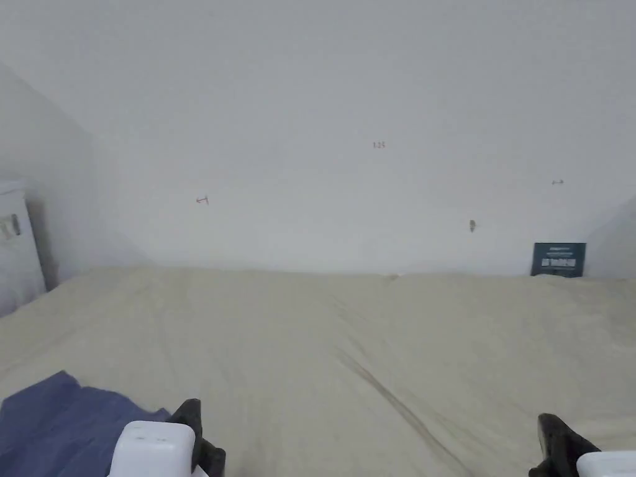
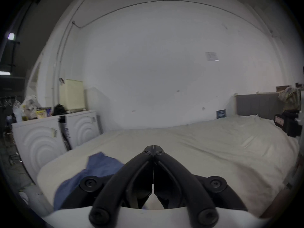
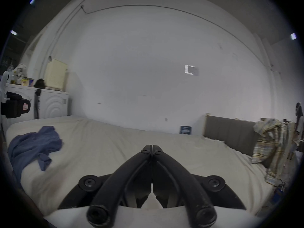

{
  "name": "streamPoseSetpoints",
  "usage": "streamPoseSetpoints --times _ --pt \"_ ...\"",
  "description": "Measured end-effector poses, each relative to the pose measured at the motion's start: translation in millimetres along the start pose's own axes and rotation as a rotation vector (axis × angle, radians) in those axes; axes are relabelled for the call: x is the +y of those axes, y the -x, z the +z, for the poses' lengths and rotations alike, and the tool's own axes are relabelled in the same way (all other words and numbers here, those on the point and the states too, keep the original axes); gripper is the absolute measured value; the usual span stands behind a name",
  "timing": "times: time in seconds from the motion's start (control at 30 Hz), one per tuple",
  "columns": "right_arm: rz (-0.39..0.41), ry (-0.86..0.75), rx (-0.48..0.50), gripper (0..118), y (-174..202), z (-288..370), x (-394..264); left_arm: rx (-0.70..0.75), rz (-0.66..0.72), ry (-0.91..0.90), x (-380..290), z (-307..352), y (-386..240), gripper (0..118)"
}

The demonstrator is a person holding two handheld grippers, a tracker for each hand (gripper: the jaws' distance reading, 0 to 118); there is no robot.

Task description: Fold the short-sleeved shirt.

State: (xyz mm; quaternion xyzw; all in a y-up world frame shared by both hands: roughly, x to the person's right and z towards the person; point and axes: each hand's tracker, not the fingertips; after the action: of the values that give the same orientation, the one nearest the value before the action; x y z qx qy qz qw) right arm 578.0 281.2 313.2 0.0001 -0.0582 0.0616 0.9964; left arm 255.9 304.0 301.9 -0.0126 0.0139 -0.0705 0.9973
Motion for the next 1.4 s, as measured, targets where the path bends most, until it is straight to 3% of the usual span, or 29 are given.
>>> streamPoseSetpoints --times 0.13,0.2,0.3,0.53,0.63,0.7,0.83,0.87,0.9,0.97,1.0,1.03,1.1,1.23,1.33,1.4 --pt "0.031 -0.014 0.102 0 52 -13 7 0.141 0.001 0.013 -6 24 54 0" --pt "-0.001 0.005 0.179 0 74 -18 10 0.205 0.021 0.034 -11 35 78 0" --pt "-0.031 0.017 0.236 0 90 -22 10 0.248 0.065 0.065 -20 42 103 0" --pt "0.039 -0.014 0.293 0 107 -17 14 0.274 0.136 0.065 -24 39 128 0" --pt "0.053 -0.018 0.308 0 105 -15 17 0.158 0.195 0.116 -16 15 144 0" --pt "0.064 -0.006 0.310 0 103 -18 18 0.156 0.163 0.246 -10 -21 155 0" --pt "0.072 0.048 0.308 0 97 -25 16 -0.064 0.131 0.568 -26 -114 181 0" --pt "0.071 0.062 0.308 0 99 -25 20 -0.104 0.143 0.687 -38 -135 187 3" --pt "0.069 0.076 0.310 0 98 -26 19 -0.149 0.168 0.735 -50 -155 193 29" --pt "0.069 0.099 0.308 0 96 -28 17 -0.200 0.256 0.882 -80 -188 199 108" --pt "0.071 0.109 0.306 0 96 -31 15 -0.186 0.286 0.920 -95 -201 201 116" --pt "0.074 0.122 0.303 0 96 -32 12 -0.188 0.286 0.861 -102 -199 203 115" --pt "0.083 0.150 0.293 0 96 -36 8 -0.155 0.314 0.949 -118 -207 196 115" --pt "0.085 0.222 0.307 0 99 -45 0 -0.118 0.174 1.027 -146 -251 180 115" --pt "0.063 0.254 0.342 0 101 -47 -3 -0.138 0.167 1.172 -171 -265 175 116" --pt "0.035 0.261 0.368 0 100 -44 -4 -0.122 0.164 1.114 -167 -265 173 118"
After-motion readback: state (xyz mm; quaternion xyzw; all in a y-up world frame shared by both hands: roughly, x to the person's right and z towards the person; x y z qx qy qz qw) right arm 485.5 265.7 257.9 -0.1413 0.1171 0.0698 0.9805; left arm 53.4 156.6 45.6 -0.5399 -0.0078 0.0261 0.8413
